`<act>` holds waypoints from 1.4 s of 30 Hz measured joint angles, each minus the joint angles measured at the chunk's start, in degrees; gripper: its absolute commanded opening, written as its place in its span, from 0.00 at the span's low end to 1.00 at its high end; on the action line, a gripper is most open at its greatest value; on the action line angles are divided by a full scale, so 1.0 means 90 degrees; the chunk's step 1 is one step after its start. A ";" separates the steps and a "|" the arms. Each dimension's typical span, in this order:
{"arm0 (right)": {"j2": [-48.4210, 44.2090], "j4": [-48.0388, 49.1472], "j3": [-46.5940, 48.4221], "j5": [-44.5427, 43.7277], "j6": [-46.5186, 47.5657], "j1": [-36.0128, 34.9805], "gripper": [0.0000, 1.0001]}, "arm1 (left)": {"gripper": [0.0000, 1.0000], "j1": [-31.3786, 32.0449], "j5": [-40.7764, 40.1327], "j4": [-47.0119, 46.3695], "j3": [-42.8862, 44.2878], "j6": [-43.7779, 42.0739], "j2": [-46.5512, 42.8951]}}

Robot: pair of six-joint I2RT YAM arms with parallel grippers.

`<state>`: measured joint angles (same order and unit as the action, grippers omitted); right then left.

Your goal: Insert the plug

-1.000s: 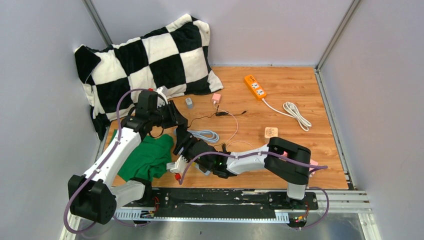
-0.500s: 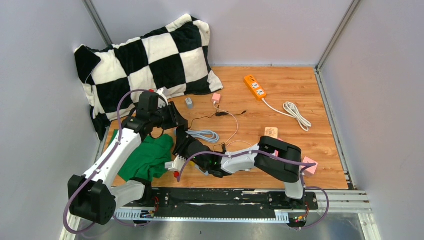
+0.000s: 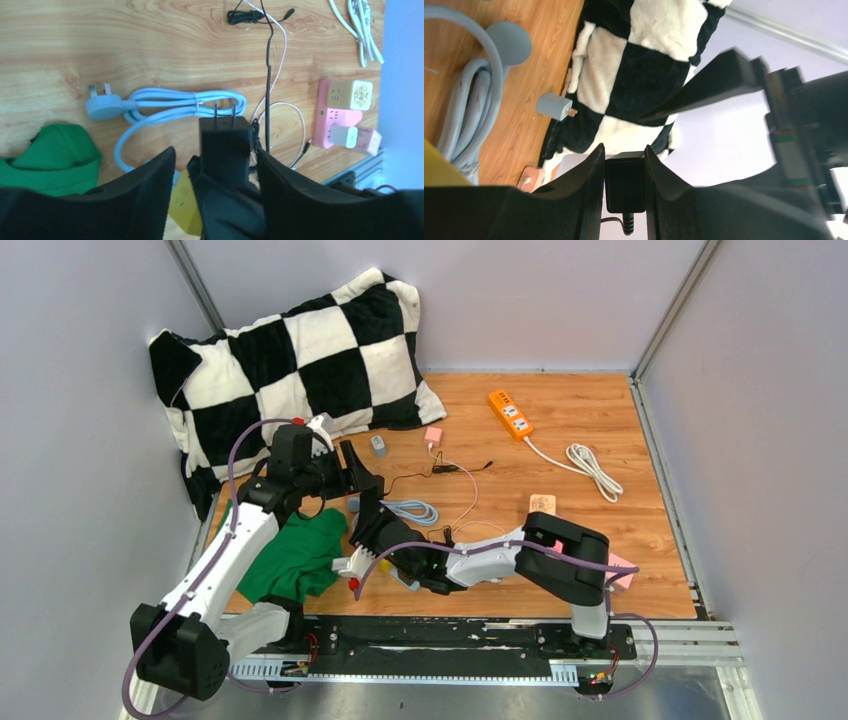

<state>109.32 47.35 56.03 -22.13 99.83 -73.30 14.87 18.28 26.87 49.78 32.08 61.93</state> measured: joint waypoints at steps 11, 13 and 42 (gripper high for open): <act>-0.1804 -0.1766 -0.0148 -0.0104 -0.2659 -0.0126 0.00 | 1.00 -0.0002 -0.0454 -0.0170 0.0019 -0.0165 -0.0852; -0.2288 -0.2290 -0.0146 0.0036 -0.3611 -0.0148 0.00 | 1.00 -0.0017 -0.0702 -0.0158 0.0068 -0.0221 -0.0860; -0.2822 -0.4719 0.0602 0.2572 -1.2568 0.1066 0.00 | 1.00 -0.0721 -0.2463 -0.0070 -0.1197 -0.1506 -0.3104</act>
<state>83.92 4.89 61.45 1.02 -13.28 -63.70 8.38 -3.88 26.24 39.00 18.52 34.00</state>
